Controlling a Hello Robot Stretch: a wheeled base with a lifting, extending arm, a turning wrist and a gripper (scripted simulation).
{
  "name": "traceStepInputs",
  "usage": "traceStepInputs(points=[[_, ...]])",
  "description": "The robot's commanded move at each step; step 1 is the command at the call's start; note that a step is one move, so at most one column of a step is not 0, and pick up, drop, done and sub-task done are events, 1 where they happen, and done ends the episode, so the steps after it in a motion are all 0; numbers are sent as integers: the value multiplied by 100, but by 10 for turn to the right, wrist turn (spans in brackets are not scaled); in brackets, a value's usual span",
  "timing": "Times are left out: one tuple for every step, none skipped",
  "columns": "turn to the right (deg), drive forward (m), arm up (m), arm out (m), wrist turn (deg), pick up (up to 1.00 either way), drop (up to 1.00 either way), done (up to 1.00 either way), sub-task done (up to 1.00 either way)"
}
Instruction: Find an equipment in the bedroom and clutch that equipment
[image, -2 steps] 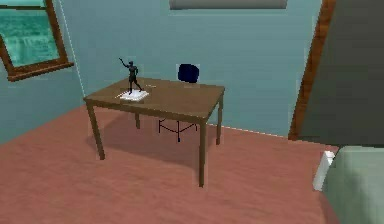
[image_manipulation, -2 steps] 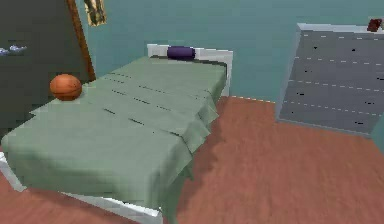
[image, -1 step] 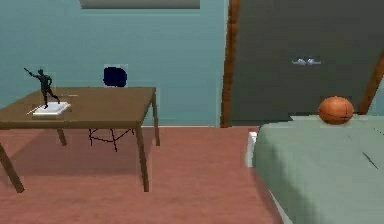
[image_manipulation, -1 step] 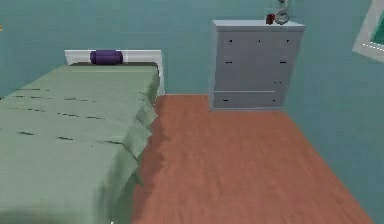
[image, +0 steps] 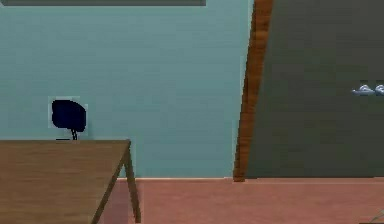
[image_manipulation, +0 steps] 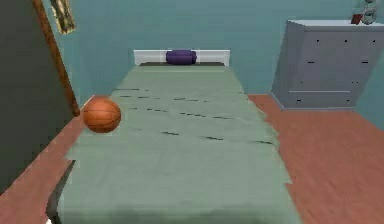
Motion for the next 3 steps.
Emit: traceStepInputs(points=[[150, 0, 0, 0, 0, 0, 0, 0, 0], [0, 20, 0, 0, 0, 0, 0, 0, 0], [-300, 0, 0, 0, 0, 0, 0, 0, 0]])
